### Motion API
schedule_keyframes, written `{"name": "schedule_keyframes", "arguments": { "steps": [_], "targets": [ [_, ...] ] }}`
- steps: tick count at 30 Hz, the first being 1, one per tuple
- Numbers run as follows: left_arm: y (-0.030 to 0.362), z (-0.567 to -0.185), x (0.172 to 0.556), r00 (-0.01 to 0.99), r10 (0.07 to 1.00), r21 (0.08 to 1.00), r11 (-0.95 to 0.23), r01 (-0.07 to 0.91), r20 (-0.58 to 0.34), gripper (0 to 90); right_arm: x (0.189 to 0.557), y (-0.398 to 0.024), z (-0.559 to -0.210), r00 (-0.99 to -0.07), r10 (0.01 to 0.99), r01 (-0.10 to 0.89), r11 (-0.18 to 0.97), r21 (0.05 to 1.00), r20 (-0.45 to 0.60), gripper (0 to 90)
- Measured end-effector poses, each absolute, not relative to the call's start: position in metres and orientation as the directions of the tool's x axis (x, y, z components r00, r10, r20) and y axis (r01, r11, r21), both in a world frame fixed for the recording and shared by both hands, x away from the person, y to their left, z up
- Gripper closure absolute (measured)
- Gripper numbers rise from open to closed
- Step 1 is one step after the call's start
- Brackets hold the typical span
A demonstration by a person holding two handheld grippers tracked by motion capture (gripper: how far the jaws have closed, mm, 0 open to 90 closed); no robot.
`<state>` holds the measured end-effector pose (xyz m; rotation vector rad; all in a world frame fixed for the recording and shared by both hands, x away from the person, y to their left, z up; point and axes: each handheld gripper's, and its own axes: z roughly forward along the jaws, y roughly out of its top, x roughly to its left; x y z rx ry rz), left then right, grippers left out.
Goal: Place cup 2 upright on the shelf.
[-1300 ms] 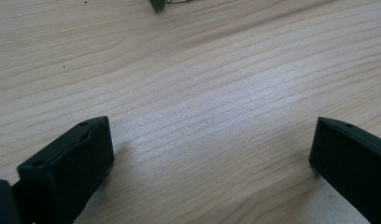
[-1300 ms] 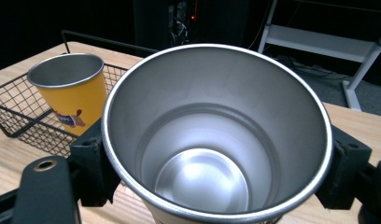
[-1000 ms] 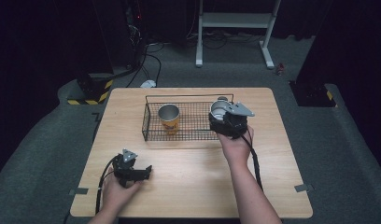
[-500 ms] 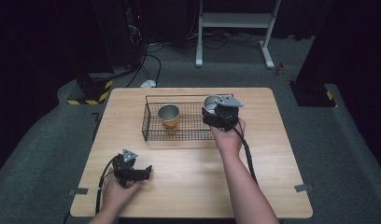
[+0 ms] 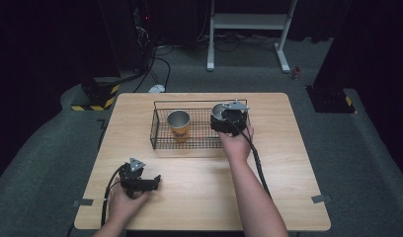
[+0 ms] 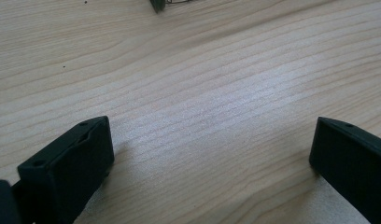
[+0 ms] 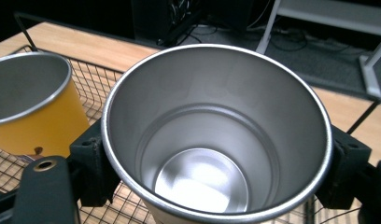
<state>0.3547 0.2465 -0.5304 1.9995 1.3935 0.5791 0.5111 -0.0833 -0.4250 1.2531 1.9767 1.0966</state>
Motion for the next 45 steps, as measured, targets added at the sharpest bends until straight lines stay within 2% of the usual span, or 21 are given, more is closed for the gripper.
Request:
{"name": "schedule_keyframes", "arguments": {
  "steps": [21, 45],
  "targets": [
    [0.246, -0.531, 0.355, 0.342, 0.94, 0.707, -0.24, 0.665, -0.002, 0.2, 0.531, -0.073, -0.463, -0.396, 0.918, 0.58, 0.247, 0.776, 0.004, 18.4],
    [0.247, -0.53, 0.355, 0.347, 0.938, 0.706, -0.25, 0.663, 0.006, 0.2, 0.537, -0.071, -0.471, -0.399, 0.917, 0.639, 0.272, 0.72, 0.008, 18.0]
  ]
}}
